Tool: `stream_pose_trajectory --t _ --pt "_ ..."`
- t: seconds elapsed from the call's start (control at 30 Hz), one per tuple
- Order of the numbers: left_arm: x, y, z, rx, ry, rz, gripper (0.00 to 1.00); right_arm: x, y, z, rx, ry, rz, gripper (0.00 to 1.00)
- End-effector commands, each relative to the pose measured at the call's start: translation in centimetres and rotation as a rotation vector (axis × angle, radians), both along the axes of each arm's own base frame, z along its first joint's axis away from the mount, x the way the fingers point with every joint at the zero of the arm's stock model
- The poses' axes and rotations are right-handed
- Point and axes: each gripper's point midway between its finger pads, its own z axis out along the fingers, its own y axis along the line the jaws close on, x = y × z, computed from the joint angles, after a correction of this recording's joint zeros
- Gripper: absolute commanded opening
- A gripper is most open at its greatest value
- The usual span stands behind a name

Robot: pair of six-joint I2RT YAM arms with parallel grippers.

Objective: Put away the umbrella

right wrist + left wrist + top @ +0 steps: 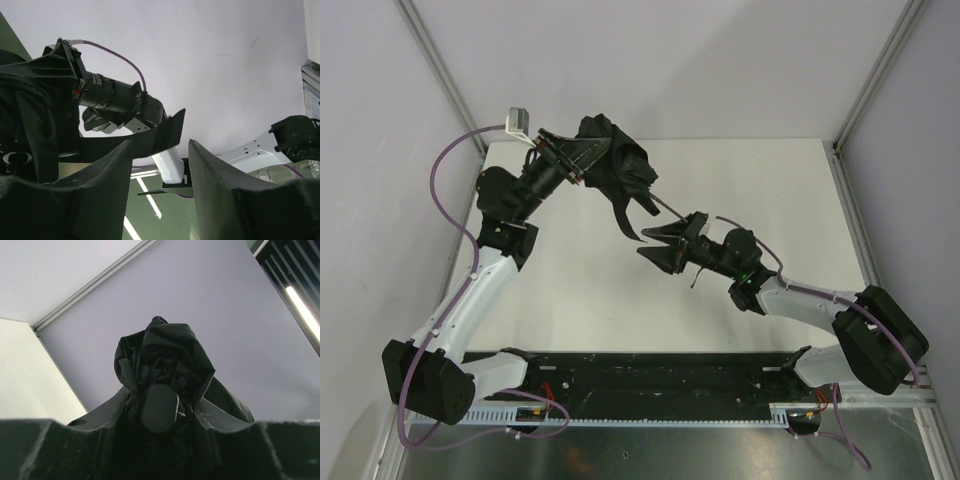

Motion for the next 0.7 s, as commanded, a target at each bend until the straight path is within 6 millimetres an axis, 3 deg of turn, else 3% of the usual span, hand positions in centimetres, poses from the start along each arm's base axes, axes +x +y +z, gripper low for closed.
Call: stream_pose_trajectory --t 0.0,0.47,0.67 --pt "-2.1 0.8 4.6 -0.066 -0.139 -0.014 0.0 0.8 -0.3 2.1 0.169 0.217 0.012 0.5" --pt "-2.5 0.7 4.4 -0.07 -0.135 -0.026 0.0 0.7 0.2 2.9 0.222 0.213 0.009 0.43" --pt "-2.8 0.7 4.5 -0.076 -0.134 -0.032 0.0 1.0 0.4 3.1 0.246 0.198 -0.003 0.21"
